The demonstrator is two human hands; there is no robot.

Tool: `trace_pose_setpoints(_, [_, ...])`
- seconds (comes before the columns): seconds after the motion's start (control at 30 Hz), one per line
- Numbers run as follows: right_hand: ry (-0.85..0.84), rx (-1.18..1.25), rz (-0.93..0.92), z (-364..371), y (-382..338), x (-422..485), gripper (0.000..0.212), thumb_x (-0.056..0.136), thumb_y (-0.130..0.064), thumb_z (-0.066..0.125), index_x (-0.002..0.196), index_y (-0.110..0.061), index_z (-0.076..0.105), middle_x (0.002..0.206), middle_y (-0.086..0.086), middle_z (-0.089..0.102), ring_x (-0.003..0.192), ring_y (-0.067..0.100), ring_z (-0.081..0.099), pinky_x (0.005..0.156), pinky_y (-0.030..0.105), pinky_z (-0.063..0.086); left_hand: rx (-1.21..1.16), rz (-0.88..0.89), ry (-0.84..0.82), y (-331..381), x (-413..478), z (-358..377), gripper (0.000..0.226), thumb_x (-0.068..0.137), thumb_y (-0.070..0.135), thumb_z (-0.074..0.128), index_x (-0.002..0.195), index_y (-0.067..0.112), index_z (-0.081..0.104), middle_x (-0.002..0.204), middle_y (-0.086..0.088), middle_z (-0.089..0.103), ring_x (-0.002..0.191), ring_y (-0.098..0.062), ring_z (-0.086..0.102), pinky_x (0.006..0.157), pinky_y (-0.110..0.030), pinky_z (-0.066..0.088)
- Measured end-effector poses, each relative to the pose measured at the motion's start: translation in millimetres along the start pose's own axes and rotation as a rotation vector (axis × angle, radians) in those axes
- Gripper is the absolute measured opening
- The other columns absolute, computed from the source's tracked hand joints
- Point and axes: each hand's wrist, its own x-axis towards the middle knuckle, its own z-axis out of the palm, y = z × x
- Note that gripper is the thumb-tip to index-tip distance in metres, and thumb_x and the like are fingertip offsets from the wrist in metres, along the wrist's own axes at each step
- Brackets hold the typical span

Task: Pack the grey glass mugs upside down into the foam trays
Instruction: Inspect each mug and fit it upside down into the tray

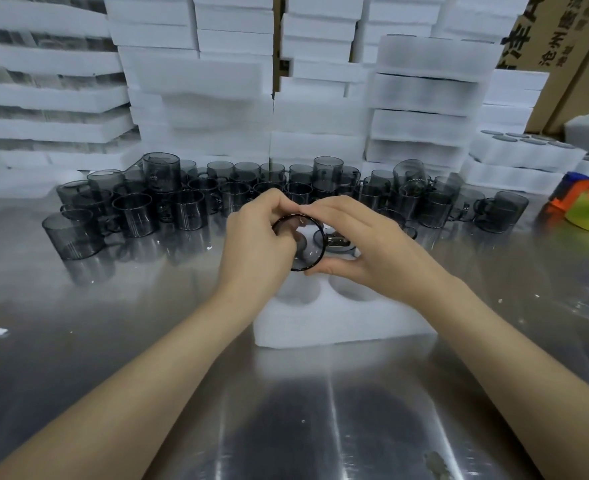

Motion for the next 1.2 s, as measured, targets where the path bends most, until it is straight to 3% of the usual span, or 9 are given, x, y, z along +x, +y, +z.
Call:
trace_pose_setpoints(0.2, [0.002, 0.003, 0.005, -0.2, 0.4, -0.9, 0.063, 0.081, -0.026, 0.073, 0.134, -0.003, 0.05, 0.124, 0.013, 0.057, 0.116, 0.018, 0.052, 0.102, 0.029, 0.043, 0.066, 0.077, -0.003, 1.8, -2.4, -0.6, 0.033, 0.081, -0.009, 0.05, 0.081, 0.023, 0.06, 0.071, 0.016, 0.065, 0.074, 0.0, 0.06, 0.06, -0.008, 0.042])
trace_pose_setpoints(0.37, [0.007, 0.005, 0.011, 0.2, 1.6, -1.7, 0.06, 0.08, -0.023, 0.075, 0.132, -0.001, 0.052, 0.125, 0.013, 0.056, 0.117, 0.017, 0.051, 0.103, 0.026, 0.042, 0.153, 0.119, -0.029, 1.4, -4.1, -0.4, 0.033, 0.08, -0.007, 0.045, 0.09, 0.023, 0.056, 0.079, 0.013, 0.065, 0.079, -0.001, 0.059, 0.061, -0.005, 0.039])
trace_pose_setpoints(0.63, [0.011, 0.108, 0.059, 1.7, 6.0, -2.8, 0.061, 0.079, -0.022, 0.076, 0.133, -0.005, 0.052, 0.124, 0.002, 0.053, 0.12, 0.008, 0.048, 0.106, 0.023, 0.038, -0.008, -0.005, -0.119, -0.1, -2.3, 2.0, 0.038, 0.079, -0.004, 0.057, 0.093, 0.03, 0.052, 0.088, 0.018, 0.061, 0.079, 0.014, 0.054, 0.064, -0.001, 0.037])
trace_pose_setpoints(0.77, [0.013, 0.127, 0.074, 1.9, 6.1, -2.6, 0.061, 0.079, -0.023, 0.076, 0.132, -0.006, 0.052, 0.125, 0.007, 0.056, 0.121, 0.011, 0.05, 0.105, 0.025, 0.039, -0.004, -0.025, -0.146, 0.8, -3.0, 1.3, 0.035, 0.079, 0.001, 0.059, 0.093, 0.032, 0.051, 0.088, 0.017, 0.061, 0.076, 0.01, 0.054, 0.063, -0.004, 0.038])
trace_pose_setpoints(0.9, [0.022, 0.112, 0.061, 2.3, 6.4, -3.1, 0.061, 0.079, -0.021, 0.077, 0.133, -0.006, 0.052, 0.125, 0.007, 0.057, 0.12, 0.011, 0.05, 0.105, 0.024, 0.039, -0.019, -0.026, -0.167, 1.1, -2.7, 1.0, 0.032, 0.079, 0.004, 0.06, 0.1, 0.028, 0.053, 0.105, 0.007, 0.06, 0.086, 0.003, 0.055, 0.069, -0.005, 0.039])
trace_pose_setpoints(1.0, [0.027, 0.094, 0.066, 3.1, 7.4, -3.1, 0.06, 0.079, -0.022, 0.077, 0.132, -0.006, 0.052, 0.125, 0.006, 0.057, 0.12, 0.011, 0.05, 0.105, 0.024, 0.039, -0.026, -0.019, -0.159, 1.6, -3.0, 1.0, 0.034, 0.077, 0.011, 0.063, 0.105, 0.027, 0.053, 0.113, 0.005, 0.051, 0.092, 0.007, 0.052, 0.076, -0.003, 0.038])
trace_pose_setpoints(1.1, [0.031, 0.09, 0.098, 3.2, 7.9, -3.6, 0.061, 0.078, -0.022, 0.078, 0.131, -0.005, 0.053, 0.125, -0.003, 0.054, 0.118, 0.007, 0.05, 0.104, 0.021, 0.039, -0.075, -0.053, -0.16, 1.6, -2.2, -0.1, 0.033, 0.081, 0.029, 0.067, 0.112, 0.03, 0.054, 0.105, 0.014, 0.039, 0.091, 0.014, 0.045, 0.081, -0.003, 0.036])
trace_pose_setpoints(1.2, [0.029, 0.083, 0.166, 1.2, 8.3, -5.2, 0.064, 0.077, -0.029, 0.077, 0.133, -0.011, 0.052, 0.124, -0.011, 0.051, 0.117, 0.002, 0.049, 0.102, 0.02, 0.04, -0.307, -0.124, -0.033, 3.5, 3.5, -6.6, 0.02, 0.089, 0.043, 0.051, 0.098, 0.032, 0.066, 0.092, 0.013, 0.046, 0.08, 0.012, 0.05, 0.087, -0.019, 0.039])
